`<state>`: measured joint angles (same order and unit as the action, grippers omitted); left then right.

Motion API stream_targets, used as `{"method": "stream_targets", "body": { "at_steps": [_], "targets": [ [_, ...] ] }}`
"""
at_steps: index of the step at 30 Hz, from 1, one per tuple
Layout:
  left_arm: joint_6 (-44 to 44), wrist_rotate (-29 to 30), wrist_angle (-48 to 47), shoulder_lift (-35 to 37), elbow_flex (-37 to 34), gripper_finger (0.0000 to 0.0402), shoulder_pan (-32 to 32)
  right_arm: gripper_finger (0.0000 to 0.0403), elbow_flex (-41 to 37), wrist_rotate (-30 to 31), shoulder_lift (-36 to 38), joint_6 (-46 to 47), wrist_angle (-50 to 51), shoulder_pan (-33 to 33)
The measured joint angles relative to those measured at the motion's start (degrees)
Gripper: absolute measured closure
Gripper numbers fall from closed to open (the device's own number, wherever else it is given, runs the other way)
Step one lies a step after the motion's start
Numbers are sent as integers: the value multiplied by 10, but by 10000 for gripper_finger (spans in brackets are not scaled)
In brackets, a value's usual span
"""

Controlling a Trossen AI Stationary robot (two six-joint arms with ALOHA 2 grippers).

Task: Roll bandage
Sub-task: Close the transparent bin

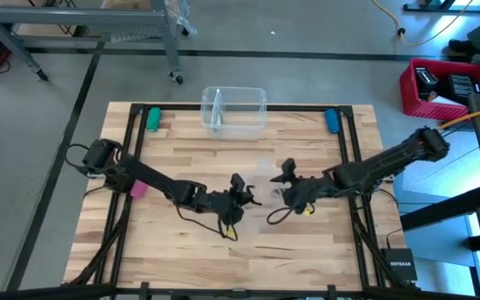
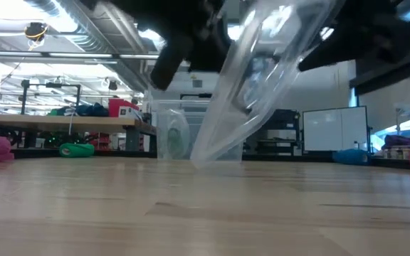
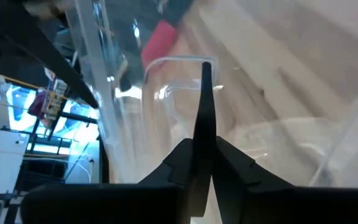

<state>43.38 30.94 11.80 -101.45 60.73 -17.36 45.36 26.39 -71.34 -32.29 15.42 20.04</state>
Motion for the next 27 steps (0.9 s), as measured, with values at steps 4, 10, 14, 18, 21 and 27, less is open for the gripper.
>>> {"method": "stream_targets", "body": {
  "at_steps": [4, 10, 14, 18, 21, 27],
  "targets": [
    [-6, 21, -35, 0, 40, 377, -15, 217, 2, 0, 47, 81, 81, 3],
    [-73, 57, -123, 0, 125, 366, -21, 217, 25, 27, 123, 201, 189, 2],
    [-92, 94, -208, 0, 205, 374, -21, 217, 31, 41, 176, 294, 214, 2],
    [-85, 97, -294, 0, 295, 377, -10, 217, 34, 51, 222, 335, 222, 2],
    [-89, 99, -362, 0, 364, 376, 16, 217, 35, 60, 240, 360, 219, 2],
    [-166, 100, -530, 0, 504, 377, 111, 217, 33, 76, 243, 384, 223, 2]
  ]
}}
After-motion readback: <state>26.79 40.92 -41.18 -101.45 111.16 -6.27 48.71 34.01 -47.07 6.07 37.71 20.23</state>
